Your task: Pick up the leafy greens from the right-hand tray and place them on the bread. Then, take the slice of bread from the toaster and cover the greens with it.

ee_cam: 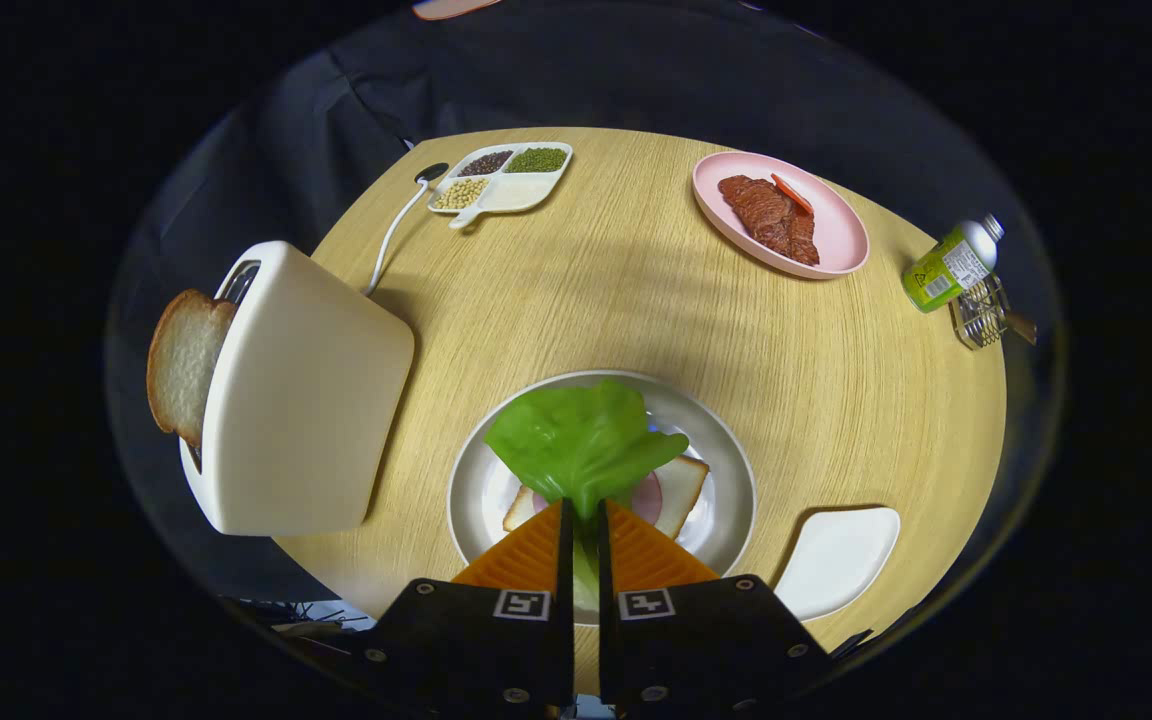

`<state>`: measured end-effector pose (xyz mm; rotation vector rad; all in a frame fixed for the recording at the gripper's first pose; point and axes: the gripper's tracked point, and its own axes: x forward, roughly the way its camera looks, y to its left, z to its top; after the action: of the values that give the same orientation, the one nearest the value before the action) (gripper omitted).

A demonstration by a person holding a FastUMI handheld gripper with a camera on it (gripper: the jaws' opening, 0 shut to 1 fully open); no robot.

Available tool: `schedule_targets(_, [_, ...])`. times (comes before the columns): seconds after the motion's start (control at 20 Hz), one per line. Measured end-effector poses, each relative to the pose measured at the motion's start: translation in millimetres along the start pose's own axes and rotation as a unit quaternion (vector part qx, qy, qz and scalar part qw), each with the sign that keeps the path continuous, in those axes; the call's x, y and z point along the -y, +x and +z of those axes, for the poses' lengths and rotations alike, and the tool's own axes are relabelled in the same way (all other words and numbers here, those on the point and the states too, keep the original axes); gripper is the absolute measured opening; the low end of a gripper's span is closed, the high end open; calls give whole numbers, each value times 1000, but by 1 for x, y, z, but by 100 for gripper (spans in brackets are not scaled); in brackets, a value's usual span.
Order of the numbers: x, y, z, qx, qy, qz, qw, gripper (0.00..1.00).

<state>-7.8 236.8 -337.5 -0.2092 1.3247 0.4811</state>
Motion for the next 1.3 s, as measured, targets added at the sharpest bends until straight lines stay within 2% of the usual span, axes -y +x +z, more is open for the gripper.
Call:
schedule_targets(0.35, [0,2,1,-2,-3,-3,1000,38])
schedule_targets(0.4, [-1,2,2,1,-2,-2,1000,48])
schedule_targets(0.5, [-2,-1,4,7,1,0,1000,61])
schedule_targets(0.55, [-3,-2,6,10,3,1,1000,65])
schedule_targets(0.65, [-2,-8,12,22,7,-2,1000,81])
schedule_targets(0.7, [-1,-11,15,28,10,-6,1000,96])
schedule_targets(0.75, [-2,-16,18,32,12,-9,999,99])
schedule_targets(0.95, [-15,-43,30,47,8,-17,999,99])
schedule_targets(1.3, [-76,-105,62,77,1,5,997,99])
